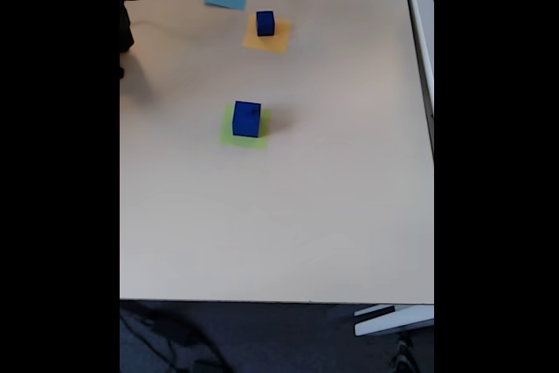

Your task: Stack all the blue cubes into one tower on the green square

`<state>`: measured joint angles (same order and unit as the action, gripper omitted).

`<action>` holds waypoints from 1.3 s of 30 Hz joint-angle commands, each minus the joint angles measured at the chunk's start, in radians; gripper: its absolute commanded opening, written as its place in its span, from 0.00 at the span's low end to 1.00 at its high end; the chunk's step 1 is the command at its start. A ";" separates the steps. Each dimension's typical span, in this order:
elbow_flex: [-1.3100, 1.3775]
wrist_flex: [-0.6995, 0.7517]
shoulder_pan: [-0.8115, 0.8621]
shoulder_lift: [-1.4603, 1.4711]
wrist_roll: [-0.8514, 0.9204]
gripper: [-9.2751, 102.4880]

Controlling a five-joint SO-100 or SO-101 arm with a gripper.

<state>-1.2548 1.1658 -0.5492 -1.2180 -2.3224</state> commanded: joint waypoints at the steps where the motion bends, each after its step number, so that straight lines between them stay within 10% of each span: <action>1: 0.071 -0.008 -0.026 -0.003 -0.072 0.08; 39: -0.176 -0.115 -0.094 -0.012 -0.198 0.08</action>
<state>-1.4373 1.0646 -0.6335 -1.1919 -2.5142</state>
